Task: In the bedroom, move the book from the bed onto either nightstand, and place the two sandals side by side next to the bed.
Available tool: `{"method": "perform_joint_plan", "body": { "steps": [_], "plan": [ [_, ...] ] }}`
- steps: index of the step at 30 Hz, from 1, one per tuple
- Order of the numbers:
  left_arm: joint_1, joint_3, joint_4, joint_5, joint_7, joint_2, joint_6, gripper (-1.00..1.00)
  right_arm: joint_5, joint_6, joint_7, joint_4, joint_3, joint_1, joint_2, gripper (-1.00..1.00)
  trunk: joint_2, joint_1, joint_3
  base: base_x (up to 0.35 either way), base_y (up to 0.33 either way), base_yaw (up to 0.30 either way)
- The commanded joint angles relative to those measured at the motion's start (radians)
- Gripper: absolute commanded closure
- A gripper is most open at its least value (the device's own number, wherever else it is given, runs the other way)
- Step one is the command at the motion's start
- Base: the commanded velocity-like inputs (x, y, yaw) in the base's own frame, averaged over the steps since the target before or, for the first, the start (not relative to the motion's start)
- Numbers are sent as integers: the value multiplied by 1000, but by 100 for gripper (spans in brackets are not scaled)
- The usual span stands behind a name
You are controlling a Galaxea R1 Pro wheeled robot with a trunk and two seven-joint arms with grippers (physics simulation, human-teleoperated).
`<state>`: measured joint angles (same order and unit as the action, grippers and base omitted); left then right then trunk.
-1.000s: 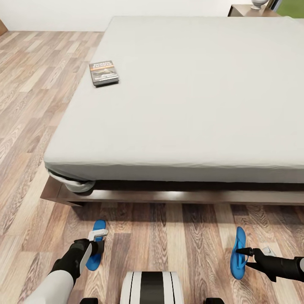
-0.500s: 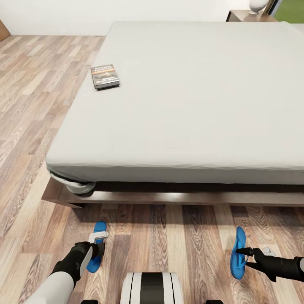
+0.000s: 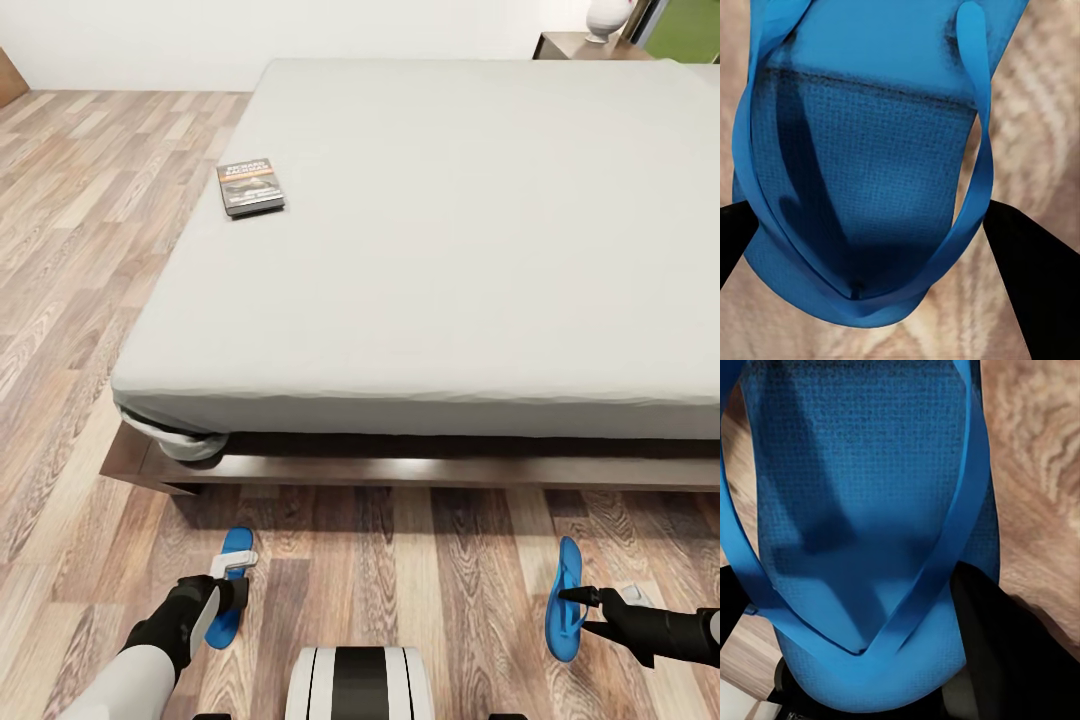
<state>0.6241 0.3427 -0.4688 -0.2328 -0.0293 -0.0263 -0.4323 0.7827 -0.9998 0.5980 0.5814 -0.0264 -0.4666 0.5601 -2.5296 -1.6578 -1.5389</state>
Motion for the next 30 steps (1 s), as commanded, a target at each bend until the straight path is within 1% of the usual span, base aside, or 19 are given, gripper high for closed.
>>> {"method": "perform_joint_plan", "body": {
  "steps": [1, 9, 10, 30],
  "plan": [
    [0, 7, -2, -8, -3, -1, -5, 100, -5, -5, 3, 0, -3, -1, 0, 100, 0, 0, -1, 0, 0, 0],
    [0, 7, -2, -8, -3, -1, -5, 100, -5, -5, 3, 0, -3, 0, 0, 100, 0, 0, -1, 0, 0, 0],
    [0, 7, -2, -8, -3, -1, -4, -100, -5, -5, 3, 0, -3, 0, 0, 100, 0, 0, -1, 0, 0, 0],
    [0, 7, -2, -8, -3, -1, -3, -100, -5, -5, 3, -1, -3, 0, 0, 100, 0, 0, -1, 0, 0, 0]
  ]
}}
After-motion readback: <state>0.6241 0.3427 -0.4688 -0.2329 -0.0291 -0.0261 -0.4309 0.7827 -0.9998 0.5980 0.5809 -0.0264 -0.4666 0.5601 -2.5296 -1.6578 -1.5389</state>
